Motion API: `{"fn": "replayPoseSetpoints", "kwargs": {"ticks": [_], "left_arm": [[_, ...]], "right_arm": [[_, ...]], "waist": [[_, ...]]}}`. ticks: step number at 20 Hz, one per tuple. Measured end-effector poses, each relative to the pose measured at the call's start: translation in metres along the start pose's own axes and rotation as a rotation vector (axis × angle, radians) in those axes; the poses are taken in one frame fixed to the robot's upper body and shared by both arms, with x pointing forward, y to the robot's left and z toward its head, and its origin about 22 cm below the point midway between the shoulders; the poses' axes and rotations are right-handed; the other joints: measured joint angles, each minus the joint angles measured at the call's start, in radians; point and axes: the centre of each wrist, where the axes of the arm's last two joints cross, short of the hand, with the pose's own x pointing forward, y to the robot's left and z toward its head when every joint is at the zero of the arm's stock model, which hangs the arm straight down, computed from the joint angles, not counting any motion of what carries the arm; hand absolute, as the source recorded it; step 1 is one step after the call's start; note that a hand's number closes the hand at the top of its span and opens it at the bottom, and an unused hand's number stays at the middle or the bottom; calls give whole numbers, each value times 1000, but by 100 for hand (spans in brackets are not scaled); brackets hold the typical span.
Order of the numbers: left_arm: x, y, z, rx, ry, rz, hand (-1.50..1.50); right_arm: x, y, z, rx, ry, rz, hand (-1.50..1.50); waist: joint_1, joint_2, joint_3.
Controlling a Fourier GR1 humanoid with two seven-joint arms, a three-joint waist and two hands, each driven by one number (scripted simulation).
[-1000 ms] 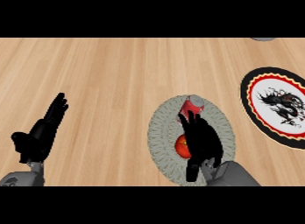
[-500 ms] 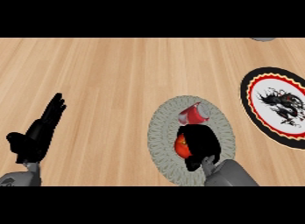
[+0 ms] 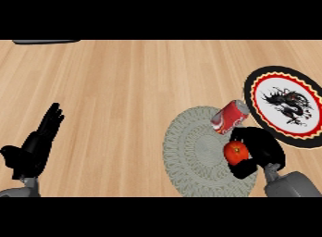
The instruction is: Pick the tomato from the placemat and place it in the plate
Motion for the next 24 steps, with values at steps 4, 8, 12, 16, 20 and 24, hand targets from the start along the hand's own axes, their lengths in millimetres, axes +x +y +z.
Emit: {"fn": "replayPoseSetpoints", "kwargs": {"ticks": [4,8,12,16,20,24], "left_arm": [[-2,7,4,47,10,1,0],[-3,11,7,65,11,5,0],[-5,9,11,47,5,3,0],[-2,1,4,14,-1,-2,0],[3,-7,-4,-9,-9,-2,0],[6,-10,-11,-30,-16,-5,0]], "right_arm": [[-98,-42,11,-140,151,-56,150],[-180,-83,41,-302,185,-91,150],[-250,-104,83,-423,161,-137,150],[-307,-115,128,-534,120,-162,150],[-341,-128,163,-667,71,-179,150],[-356,-135,179,-791,29,-189,150]], "waist": [[-57,-1,6],[-67,-1,7],[-43,1,6],[-9,6,3],[19,8,1],[38,10,0]]}}
